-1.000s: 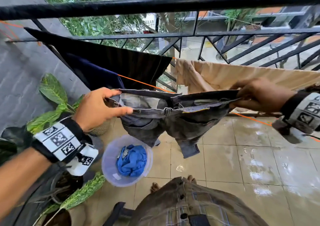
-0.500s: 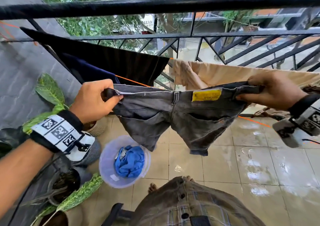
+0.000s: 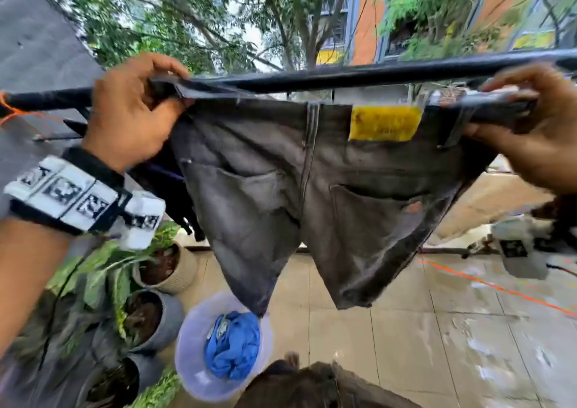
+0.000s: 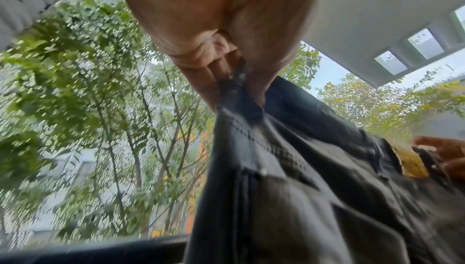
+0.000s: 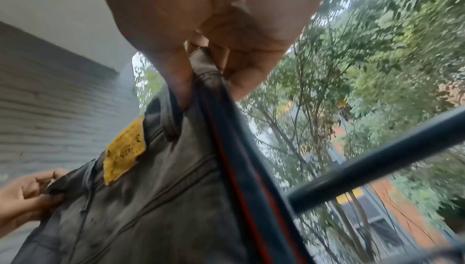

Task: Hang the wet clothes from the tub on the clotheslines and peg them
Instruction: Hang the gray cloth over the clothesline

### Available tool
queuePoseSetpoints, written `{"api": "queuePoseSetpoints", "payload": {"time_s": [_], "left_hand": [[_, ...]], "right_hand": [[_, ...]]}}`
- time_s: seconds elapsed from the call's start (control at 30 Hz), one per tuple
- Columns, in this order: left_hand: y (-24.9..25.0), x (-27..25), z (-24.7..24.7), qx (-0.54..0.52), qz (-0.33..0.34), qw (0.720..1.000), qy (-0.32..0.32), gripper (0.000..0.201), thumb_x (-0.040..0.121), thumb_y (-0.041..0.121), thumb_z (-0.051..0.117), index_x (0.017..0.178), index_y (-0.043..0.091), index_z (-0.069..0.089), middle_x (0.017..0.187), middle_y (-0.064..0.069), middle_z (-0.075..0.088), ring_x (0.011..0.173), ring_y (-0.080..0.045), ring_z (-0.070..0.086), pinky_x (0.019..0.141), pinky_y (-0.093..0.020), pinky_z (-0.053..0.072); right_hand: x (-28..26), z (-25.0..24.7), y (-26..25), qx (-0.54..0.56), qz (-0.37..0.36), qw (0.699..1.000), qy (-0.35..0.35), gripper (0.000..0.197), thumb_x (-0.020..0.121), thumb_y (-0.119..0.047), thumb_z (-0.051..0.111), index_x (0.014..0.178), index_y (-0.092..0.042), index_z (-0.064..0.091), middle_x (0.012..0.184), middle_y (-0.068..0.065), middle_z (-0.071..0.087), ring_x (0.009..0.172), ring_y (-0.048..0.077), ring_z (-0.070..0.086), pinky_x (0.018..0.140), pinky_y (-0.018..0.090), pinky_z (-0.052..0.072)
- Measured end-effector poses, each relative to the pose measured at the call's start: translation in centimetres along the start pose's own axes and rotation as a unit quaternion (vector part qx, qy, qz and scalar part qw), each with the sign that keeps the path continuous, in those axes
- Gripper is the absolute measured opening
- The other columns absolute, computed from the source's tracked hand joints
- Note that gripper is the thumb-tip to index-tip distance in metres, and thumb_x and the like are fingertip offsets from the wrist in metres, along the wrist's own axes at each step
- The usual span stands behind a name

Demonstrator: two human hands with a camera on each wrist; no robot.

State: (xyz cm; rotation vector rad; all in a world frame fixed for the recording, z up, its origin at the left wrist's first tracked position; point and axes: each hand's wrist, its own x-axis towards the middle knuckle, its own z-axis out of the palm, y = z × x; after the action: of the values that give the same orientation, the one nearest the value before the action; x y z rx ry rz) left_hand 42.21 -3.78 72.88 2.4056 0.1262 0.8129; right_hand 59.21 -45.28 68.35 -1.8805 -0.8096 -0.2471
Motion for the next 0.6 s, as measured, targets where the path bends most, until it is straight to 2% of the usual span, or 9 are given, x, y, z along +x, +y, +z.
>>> {"api": "queuePoseSetpoints", "payload": {"time_s": [0.07,0.1,0.17,0.23,0.27,0.33,0.43,0.53,0.6], "left_hand": [[0.7,4.5,0.4,0.005,0.029,0.999,0.027,0.028,0.088,0.017,0.064,0.093,0.044,0.06,0.086,0.032,0.064,0.084,0.006,0.062,0.077,-0.018,0.051],[0.6,6.7,1.0,0.005,0.045,0.998,0.039,0.026,0.088,0.02,0.063,0.091,0.046,0.059,0.086,0.028,0.064,0.086,0.0,0.063,0.077,-0.023,0.052],[-1.3,10.8,3.4,0.002,0.065,0.996,0.053,0.024,0.085,0.021,0.06,0.087,0.046,0.058,0.087,0.02,0.063,0.088,-0.009,0.064,0.077,-0.027,0.053],[-3.9,13.6,7.5,-0.01,0.044,0.998,0.044,0.028,0.08,0.019,0.059,0.083,0.047,0.058,0.089,0.012,0.068,0.09,-0.016,0.067,0.079,-0.031,0.055],[-5.2,14.3,9.8,-0.008,0.025,0.999,0.03,0.03,0.079,0.018,0.059,0.081,0.047,0.06,0.09,0.007,0.071,0.09,-0.018,0.068,0.08,-0.034,0.055],[-8.2,14.3,14.7,-0.003,-0.008,0.999,-0.036,0.027,0.078,0.013,0.06,0.081,0.039,0.068,0.088,0.003,0.072,0.086,-0.022,0.068,0.079,-0.038,0.055],[-11.9,11.2,20.7,0.005,-0.029,0.992,-0.124,0.022,0.077,0.012,0.062,0.089,0.023,0.076,0.089,0.001,0.074,0.087,-0.024,0.069,0.082,-0.036,0.055],[-14.8,8.2,24.9,-0.023,-0.052,0.974,-0.218,0.021,0.078,0.005,0.065,0.089,0.018,0.078,0.088,0.006,0.071,0.09,-0.022,0.069,0.083,-0.026,0.051],[-16.2,6.3,26.5,-0.039,-0.043,0.958,-0.281,0.023,0.075,0.009,0.062,0.087,0.021,0.078,0.087,0.006,0.072,0.089,-0.02,0.069,0.086,-0.029,0.052]], "right_hand": [[3.3,-0.1,-0.9,-0.035,0.004,0.997,0.065,0.037,0.083,-0.021,0.07,0.099,-0.048,0.05,0.089,-0.04,0.059,0.081,-0.016,0.057,0.077,0.009,0.047],[4.8,-0.1,-0.6,-0.058,0.009,0.994,0.094,0.034,0.083,-0.025,0.068,0.098,-0.049,0.049,0.087,-0.039,0.059,0.078,-0.016,0.057,0.077,0.011,0.048],[7.6,0.0,1.6,-0.123,0.032,0.983,0.133,0.027,0.081,-0.039,0.068,0.098,-0.053,0.053,0.09,-0.024,0.064,0.076,-0.005,0.06,0.079,0.029,0.053],[8.9,0.7,5.4,-0.215,0.085,0.965,0.124,0.028,0.078,-0.05,0.066,0.106,-0.048,0.06,0.097,-0.008,0.071,0.083,0.013,0.067,0.08,0.041,0.055],[9.0,1.3,7.6,-0.258,0.114,0.953,0.108,0.035,0.078,-0.052,0.065,0.11,-0.038,0.064,0.098,-0.002,0.073,0.088,0.02,0.069,0.08,0.042,0.055],[7.7,3.2,11.6,-0.318,0.158,0.934,0.05,0.038,0.078,-0.048,0.066,0.106,-0.023,0.067,0.096,0.006,0.073,0.093,0.029,0.068,0.077,0.04,0.052],[3.5,6.4,16.6,-0.344,0.239,0.906,-0.063,0.027,0.081,-0.044,0.066,0.096,-0.021,0.067,0.092,0.011,0.07,0.091,0.034,0.066,0.071,0.037,0.047],[-0.8,9.1,20.3,-0.351,0.349,0.86,-0.126,0.025,0.08,-0.038,0.074,0.098,-0.021,0.069,0.094,0.014,0.072,0.09,0.037,0.067,0.074,0.038,0.053],[-3.3,10.6,21.6,-0.342,0.4,0.835,-0.161,0.029,0.078,-0.038,0.076,0.102,-0.022,0.069,0.098,0.015,0.072,0.093,0.037,0.067,0.077,0.041,0.055]]}}
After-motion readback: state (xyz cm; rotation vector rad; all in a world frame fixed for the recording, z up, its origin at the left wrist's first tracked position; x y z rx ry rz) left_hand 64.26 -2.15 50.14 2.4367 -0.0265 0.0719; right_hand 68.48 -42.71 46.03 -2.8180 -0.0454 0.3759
